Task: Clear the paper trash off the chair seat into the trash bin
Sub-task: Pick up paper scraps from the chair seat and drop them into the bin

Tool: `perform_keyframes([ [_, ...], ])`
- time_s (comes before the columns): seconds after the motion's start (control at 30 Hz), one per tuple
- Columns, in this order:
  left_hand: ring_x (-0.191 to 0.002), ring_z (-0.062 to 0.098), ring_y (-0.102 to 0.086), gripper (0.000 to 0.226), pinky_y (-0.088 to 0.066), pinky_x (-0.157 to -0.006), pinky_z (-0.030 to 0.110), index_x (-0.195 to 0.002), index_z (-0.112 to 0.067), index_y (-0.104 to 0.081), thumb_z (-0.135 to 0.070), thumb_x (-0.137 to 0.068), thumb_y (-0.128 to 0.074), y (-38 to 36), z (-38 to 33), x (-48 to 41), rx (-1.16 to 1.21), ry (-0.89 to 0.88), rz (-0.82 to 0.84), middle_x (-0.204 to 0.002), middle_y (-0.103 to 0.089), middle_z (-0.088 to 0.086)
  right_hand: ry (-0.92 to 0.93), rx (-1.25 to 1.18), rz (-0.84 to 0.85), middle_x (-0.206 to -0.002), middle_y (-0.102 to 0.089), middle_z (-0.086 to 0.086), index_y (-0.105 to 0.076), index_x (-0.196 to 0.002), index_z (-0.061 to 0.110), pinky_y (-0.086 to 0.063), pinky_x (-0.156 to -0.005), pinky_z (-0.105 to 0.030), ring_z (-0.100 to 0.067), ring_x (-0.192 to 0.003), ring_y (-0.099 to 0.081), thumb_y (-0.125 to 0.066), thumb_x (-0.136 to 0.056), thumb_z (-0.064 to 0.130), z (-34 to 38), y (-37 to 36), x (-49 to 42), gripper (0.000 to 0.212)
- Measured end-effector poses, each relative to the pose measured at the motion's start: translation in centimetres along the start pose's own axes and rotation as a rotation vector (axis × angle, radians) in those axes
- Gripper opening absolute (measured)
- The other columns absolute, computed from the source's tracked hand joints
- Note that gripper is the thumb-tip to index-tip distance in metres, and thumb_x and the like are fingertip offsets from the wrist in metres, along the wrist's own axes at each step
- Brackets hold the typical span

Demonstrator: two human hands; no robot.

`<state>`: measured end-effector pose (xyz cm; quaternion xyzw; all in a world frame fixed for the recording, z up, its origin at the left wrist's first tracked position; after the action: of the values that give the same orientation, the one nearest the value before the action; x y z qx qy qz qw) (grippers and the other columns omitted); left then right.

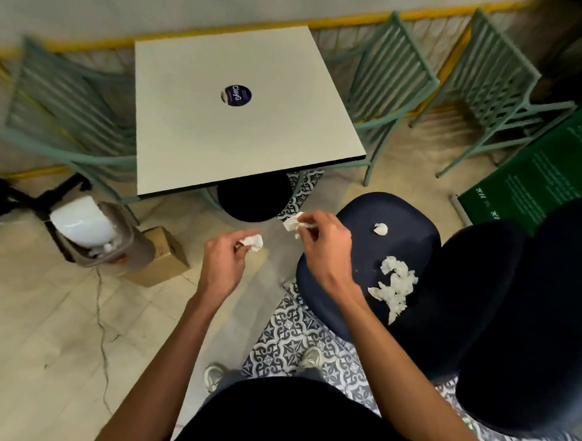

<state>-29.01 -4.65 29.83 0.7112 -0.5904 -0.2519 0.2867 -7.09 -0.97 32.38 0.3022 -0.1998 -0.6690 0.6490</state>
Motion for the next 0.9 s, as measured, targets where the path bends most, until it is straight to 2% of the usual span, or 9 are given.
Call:
perform_keyframes([
  [0.1,-0.084,0.008,-0.063,0.036,-0.05,-0.082,0.02,-0.12,-0.026,-0.077,-0.009,-0.088,-0.078,4.0,3.5,1.8,0.02,0.027,-0.024,-0.113,-0.073,-0.001,0.022,-0.008,0.02,-0.105,-0.067,0.006,-0.071,-0.107,0.024,-0.059,-0.08,-0.033,-0.009,-0.086,-0.067,-0.072,-0.097,0.016,3.5,-3.6,1.4,0.013],
  [0.23,-0.097,0.01,-0.065,0.052,-0.05,-0.089,0.007,-0.129,-0.021,-0.071,-0.001,-0.082,-0.082,10.6,10.1,4.5,0.038,0.068,-0.023,-0.121,-0.062,-0.002,0.064,-0.034,0.068,-0.102,-0.065,0.007,-0.07,-0.104,0.023,-0.058,-0.079,-0.034,-0.006,-0.084,-0.065,-0.072,-0.096,0.013,9.8,-10.3,4.2,0.013],
  [0.3,-0.104,0.013,-0.066,0.055,-0.056,-0.096,0.023,-0.131,-0.024,-0.069,0.004,-0.084,-0.077,13.4,13.6,5.6,0.006,0.087,-0.013,-0.124,-0.059,-0.005,0.068,-0.048,0.102,-0.103,-0.065,0.008,-0.07,-0.104,0.025,-0.057,-0.079,-0.034,-0.005,-0.084,-0.065,-0.072,-0.096,0.014,12.2,-13.7,5.5,0.014],
  [0.37,-0.106,0.013,-0.065,0.052,-0.056,-0.096,0.028,-0.128,-0.026,-0.072,0.003,-0.086,-0.075,16.0,16.2,6.4,-0.026,0.091,-0.043,-0.122,-0.059,-0.01,0.065,-0.044,0.133,-0.104,-0.066,0.009,-0.07,-0.105,0.028,-0.057,-0.08,-0.033,-0.006,-0.086,-0.066,-0.072,-0.095,0.017,14.2,-16.6,6.6,0.015],
  [0.47,-0.101,0.01,-0.066,0.042,-0.05,-0.093,0.016,-0.119,-0.024,-0.076,0.0,-0.084,-0.078,20.0,19.7,7.3,-0.024,0.13,-0.129,-0.118,-0.068,-0.007,0.103,-0.01,0.197,-0.102,-0.066,0.009,-0.07,-0.105,0.029,-0.054,-0.079,-0.032,-0.01,-0.09,-0.064,-0.072,-0.096,0.021,17.6,-20.7,7.7,0.012],
  [0.53,-0.106,0.016,-0.068,0.038,-0.054,-0.096,0.028,-0.117,-0.023,-0.076,-0.005,-0.084,-0.079,22.4,22.6,7.4,-0.017,0.157,-0.193,-0.12,-0.07,-0.001,0.137,-0.006,0.253,-0.101,-0.065,0.009,-0.068,-0.105,0.03,-0.053,-0.078,-0.032,-0.012,-0.092,-0.062,-0.071,-0.097,0.022,19.9,-23.4,7.8,0.011],
  [0.63,-0.109,0.02,-0.068,0.034,-0.057,-0.095,0.043,-0.118,-0.021,-0.076,-0.011,-0.086,-0.08,24.1,26.5,7.2,-0.005,0.24,-0.239,-0.122,-0.069,0.001,0.162,-0.011,0.308,-0.104,-0.067,0.006,-0.07,-0.106,0.026,-0.05,-0.076,-0.024,-0.01,-0.087,-0.064,-0.072,-0.097,0.018,22.1,-26.5,7.2,0.012],
  [0.8,-0.097,0.021,-0.07,0.028,-0.06,-0.089,0.041,-0.116,-0.017,-0.074,-0.012,-0.089,-0.078,26.1,31.4,5.3,0.027,0.317,-0.285,-0.114,-0.069,0.003,0.193,-0.038,0.393,-0.109,-0.064,0.0,-0.072,-0.108,0.017,-0.042,-0.077,-0.003,-0.008,-0.086,-0.062,-0.072,-0.098,0.009,24.8,-32.6,5.0,0.013],
  [0.9,-0.093,0.02,-0.069,0.027,-0.059,-0.085,0.04,-0.117,-0.021,-0.074,-0.02,-0.09,-0.077,26.9,35.1,2.6,0.007,0.374,-0.276,-0.111,-0.072,0.002,0.179,-0.058,0.44,-0.11,-0.061,0.001,-0.071,-0.108,0.017,-0.046,-0.079,-0.005,-0.01,-0.088,-0.063,-0.071,-0.099,0.01,25.6,-37.5,2.7,0.011],
])
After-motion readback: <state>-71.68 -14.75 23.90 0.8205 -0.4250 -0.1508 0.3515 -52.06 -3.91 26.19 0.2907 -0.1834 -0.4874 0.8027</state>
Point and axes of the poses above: each hand's wrist, its own x-axis away from the middle knuckle, its own y-axis out of the back of the hand, z = x × y, the point moved 5 cm from there along -x, towards the middle knuckle
